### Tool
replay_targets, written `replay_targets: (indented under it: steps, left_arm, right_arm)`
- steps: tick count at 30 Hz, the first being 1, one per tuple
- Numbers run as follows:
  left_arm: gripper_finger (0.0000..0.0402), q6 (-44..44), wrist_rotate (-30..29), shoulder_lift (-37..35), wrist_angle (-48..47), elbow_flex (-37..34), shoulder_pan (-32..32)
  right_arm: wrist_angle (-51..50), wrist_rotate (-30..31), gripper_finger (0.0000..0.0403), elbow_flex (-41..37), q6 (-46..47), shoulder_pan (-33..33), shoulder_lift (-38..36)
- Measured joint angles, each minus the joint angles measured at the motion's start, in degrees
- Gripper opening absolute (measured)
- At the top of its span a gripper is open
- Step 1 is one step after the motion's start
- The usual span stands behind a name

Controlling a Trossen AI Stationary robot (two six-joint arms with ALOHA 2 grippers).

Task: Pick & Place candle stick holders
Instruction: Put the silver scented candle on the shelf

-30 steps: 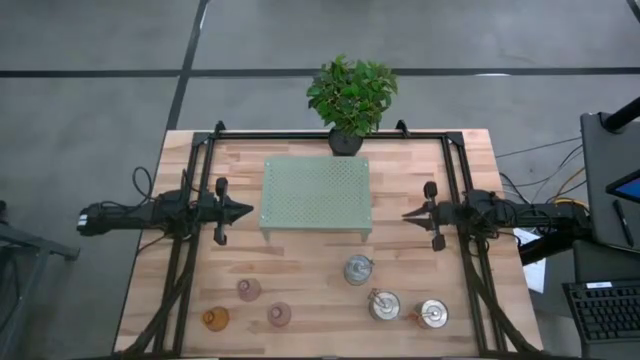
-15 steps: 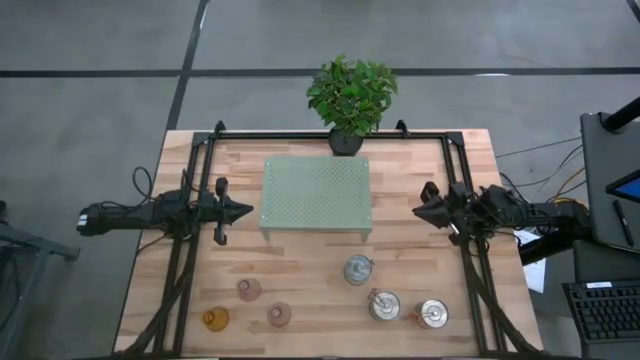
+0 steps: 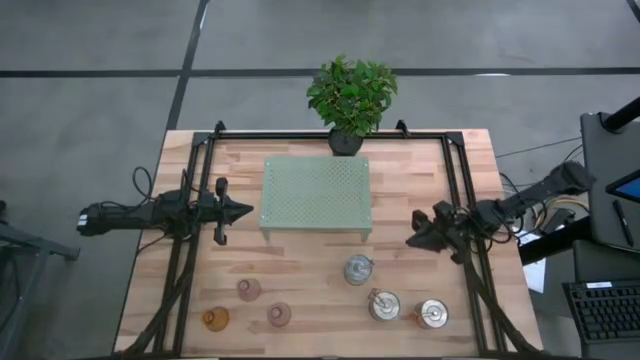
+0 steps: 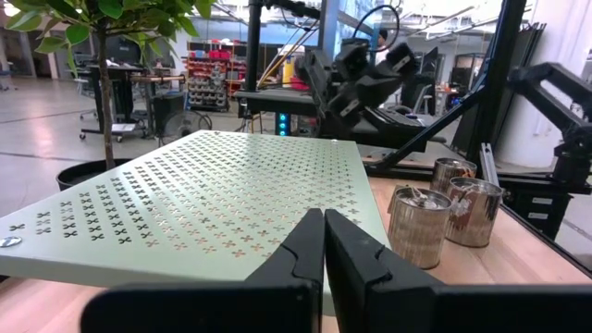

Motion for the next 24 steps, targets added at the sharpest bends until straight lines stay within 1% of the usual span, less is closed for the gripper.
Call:
replay_targets:
  steps: [4,7,9,11,13,17,20,22,24]
  left_arm:
    - [0.001,0.0,0.0,0.0,0.0,0.0,0.0]
    - [0.001,0.0,0.0,0.0,0.0,0.0,0.0]
    - [0.001,0.0,0.0,0.0,0.0,0.0,0.0]
    - [0.001,0.0,0.0,0.0,0.0,0.0,0.0]
    - [0.001,0.0,0.0,0.0,0.0,0.0,0.0]
    - [0.001,0.0,0.0,0.0,0.0,0.0,0.0]
    - [0.001,0.0,0.0,0.0,0.0,0.0,0.0]
    - [0.001,0.0,0.0,0.0,0.1,0.0,0.0]
    - [0.001,0.0,0.0,0.0,0.1,0.0,0.0]
  right_arm:
    - [0.0,5.2,0.0034,6.1,-2.7,5.4,8.2]
    - [-1.4,6.4,0.0036,11.6,-3.0,6.4,14.0]
    - [-5.9,6.4,0.0044,15.7,-3.0,6.4,17.5]
    - [-12.8,6.6,0.0057,20.2,-3.1,6.3,20.9]
    - [-20.5,8.4,0.0076,24.8,-3.2,6.3,24.4]
    - [-35.7,12.0,0.0125,34.4,-2.7,6.3,31.2]
    - [-49.6,14.9,0.0162,42.1,-2.3,5.7,35.6]
    - [-58.7,15.6,0.0176,46.9,-0.4,4.7,38.6]
    - [-64.8,15.9,0.0182,51.2,0.9,4.0,42.1]
